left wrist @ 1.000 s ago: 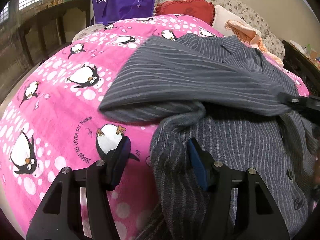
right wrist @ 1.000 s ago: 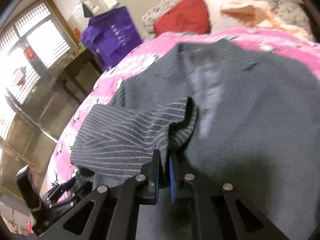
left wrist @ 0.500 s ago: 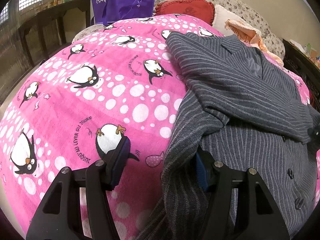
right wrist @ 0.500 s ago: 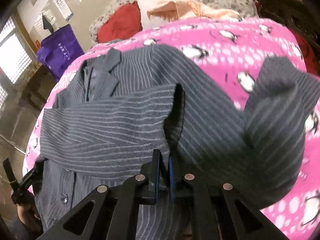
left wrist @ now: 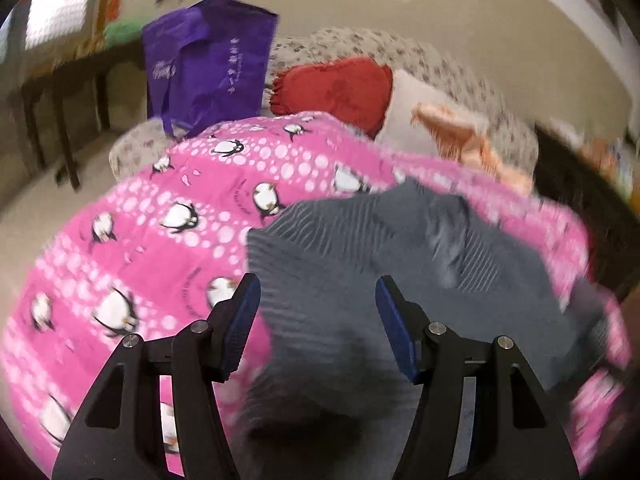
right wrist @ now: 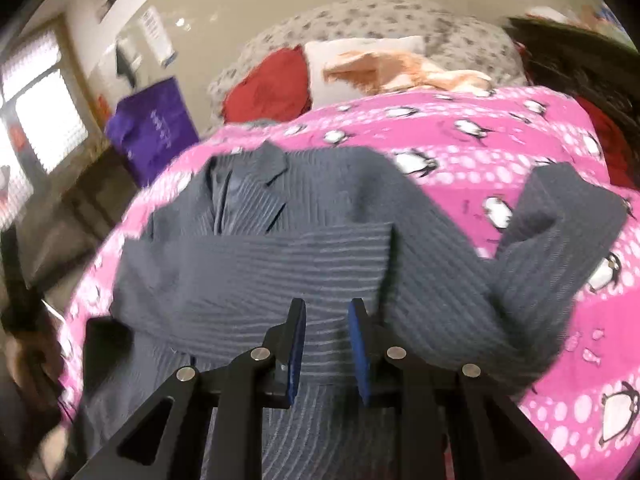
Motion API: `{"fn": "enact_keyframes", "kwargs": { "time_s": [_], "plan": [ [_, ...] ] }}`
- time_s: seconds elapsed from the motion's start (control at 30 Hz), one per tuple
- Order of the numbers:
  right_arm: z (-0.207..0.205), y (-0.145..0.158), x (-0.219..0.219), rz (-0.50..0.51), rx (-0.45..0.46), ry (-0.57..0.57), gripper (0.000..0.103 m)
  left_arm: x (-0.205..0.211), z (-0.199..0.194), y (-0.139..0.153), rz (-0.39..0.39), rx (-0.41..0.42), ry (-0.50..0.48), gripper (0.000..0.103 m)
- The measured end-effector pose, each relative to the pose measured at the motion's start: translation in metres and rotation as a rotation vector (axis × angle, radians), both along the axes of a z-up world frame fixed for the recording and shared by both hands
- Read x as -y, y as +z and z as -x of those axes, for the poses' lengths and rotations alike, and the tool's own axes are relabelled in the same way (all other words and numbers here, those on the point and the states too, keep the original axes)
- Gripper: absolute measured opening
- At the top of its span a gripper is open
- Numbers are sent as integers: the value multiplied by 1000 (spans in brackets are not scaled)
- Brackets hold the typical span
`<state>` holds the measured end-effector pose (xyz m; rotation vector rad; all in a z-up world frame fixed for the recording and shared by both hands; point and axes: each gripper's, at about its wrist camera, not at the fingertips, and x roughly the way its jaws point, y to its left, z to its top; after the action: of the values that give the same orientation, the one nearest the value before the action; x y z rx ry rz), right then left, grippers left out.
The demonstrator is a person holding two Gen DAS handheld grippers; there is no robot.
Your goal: Fold large clothes
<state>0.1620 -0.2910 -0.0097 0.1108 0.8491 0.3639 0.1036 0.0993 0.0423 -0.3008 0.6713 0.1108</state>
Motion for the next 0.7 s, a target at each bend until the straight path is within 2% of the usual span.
{"fn": "enact_keyframes", "kwargs": {
  "time_s": [0.07, 0.13, 0.2, 0.23, 0.27, 0.3, 0.33, 0.47, 0.57, 0.63, 0.7],
  "plan": [
    [-6, -22, -10, 51, -45, 5, 20, 2, -10, -5, 35, -28, -6, 60],
    [-10, -45, -12, 106, -108, -12, 21, 17, -28, -29, -34, -131, -55, 60],
    [-9, -62, -10, 92, -152, -11, 21, 25, -33, -63, -129, -206, -72, 60],
    [-6, -63, -7, 77, -134, -16, 22, 22, -31, -73, -147, -221, -62, 60],
    [-6, -63, -6, 66, -133, -12, 26, 13, -26, -90, -146, -247, -37, 62],
    [-6, -63, -5, 51, -136, -4, 28, 6, -22, -96, -113, -241, -35, 64],
    [-6, -63, -4, 44, -142, 4, 29, -2, -18, -96, -76, -211, -34, 64],
    [-12, -53, -5, 69, -183, 24, 28, -5, -20, -81, -101, -223, 4, 64],
    [-17, -26, -5, 30, -85, -13, 29, -3, -31, -56, -76, -160, 16, 64],
    [-29, -20, -12, 12, -68, -31, 29, 6, -53, -52, -141, -149, 5, 64],
    [-46, -24, -26, 21, -81, -32, 29, 8, -80, -65, -198, -209, 0, 64]
  ]
}}
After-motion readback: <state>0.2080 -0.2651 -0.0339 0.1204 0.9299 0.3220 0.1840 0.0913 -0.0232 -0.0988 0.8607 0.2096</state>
